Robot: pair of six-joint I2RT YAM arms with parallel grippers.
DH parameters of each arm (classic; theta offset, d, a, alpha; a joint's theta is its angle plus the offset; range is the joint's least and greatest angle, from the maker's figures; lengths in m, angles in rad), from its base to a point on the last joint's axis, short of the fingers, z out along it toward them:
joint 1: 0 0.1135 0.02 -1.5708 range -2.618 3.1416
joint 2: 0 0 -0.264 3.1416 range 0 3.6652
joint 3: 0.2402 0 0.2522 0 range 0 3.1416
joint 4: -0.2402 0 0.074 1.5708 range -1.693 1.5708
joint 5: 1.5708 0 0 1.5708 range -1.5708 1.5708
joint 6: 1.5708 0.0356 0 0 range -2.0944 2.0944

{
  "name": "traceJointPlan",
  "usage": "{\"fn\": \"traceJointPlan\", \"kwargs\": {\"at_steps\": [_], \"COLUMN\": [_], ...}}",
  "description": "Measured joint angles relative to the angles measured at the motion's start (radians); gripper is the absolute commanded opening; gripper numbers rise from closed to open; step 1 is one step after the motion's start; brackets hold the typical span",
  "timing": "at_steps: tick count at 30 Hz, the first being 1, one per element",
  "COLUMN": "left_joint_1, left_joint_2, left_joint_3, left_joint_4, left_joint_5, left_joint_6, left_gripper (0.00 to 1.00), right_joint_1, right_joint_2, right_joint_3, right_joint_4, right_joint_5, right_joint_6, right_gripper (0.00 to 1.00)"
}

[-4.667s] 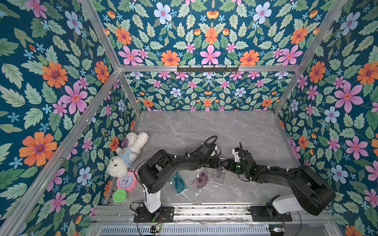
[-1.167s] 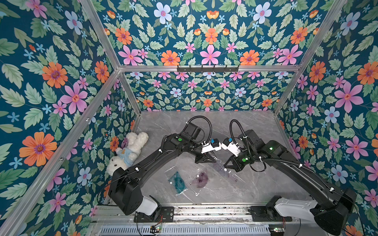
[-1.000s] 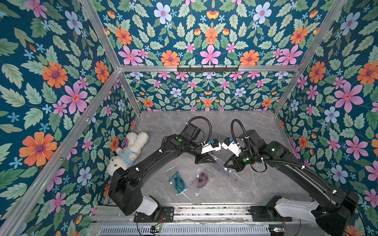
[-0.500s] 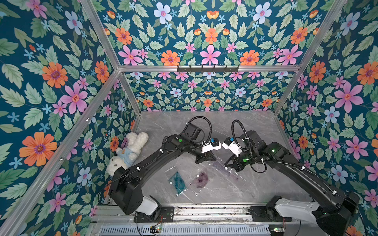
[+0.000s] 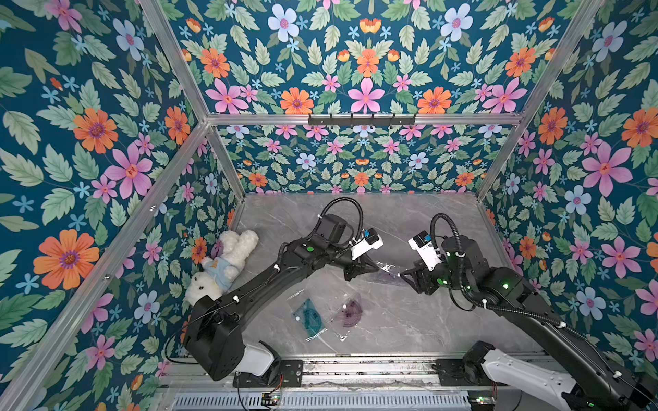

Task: Open the ruler set and take out the ruler
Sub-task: Pick up the ruler set bag from the center of the board, then open the ruler set bag.

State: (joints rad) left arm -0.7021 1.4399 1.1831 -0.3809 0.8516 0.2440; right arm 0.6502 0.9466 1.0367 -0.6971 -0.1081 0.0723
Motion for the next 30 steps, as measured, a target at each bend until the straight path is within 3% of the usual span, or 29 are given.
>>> {"fn": "traceJointPlan", "kwargs": {"at_steps": [6,14,20,30], "left_joint_1": [0.000,0.000,0.000,0.000], "left_joint_2": [0.048,0.066,0.070,0.045], "left_joint_3": [0.050,0.056,0.049,0.026], "left_joint_4": [-0.005,-0.019,-0.023,-0.053], "left_joint_5": [-0.077,-0.126,-0.119,-0.098], "left_joint_6": [-0.149,-0.247,-0.285,-0.285], "left_gripper": [0.00,0.00,0.00,0.00], "right_joint_1": [0.098,0.246,0.303,0.308], "right_joint_2": [-0.050,-0.110,-0.032,0.067], "right_joint_3": [-0.110,-0.334,-0.376,-0.373], "right_joint_4": [0.122,0.456,0.660,0.812], "right_joint_5": [0.232,0.439,0.523,0.568], "right_joint_6": [-0.040,-0.262,-0.425,-0.528], "right_gripper": [0.68,0.68,0.66,0.62]}}
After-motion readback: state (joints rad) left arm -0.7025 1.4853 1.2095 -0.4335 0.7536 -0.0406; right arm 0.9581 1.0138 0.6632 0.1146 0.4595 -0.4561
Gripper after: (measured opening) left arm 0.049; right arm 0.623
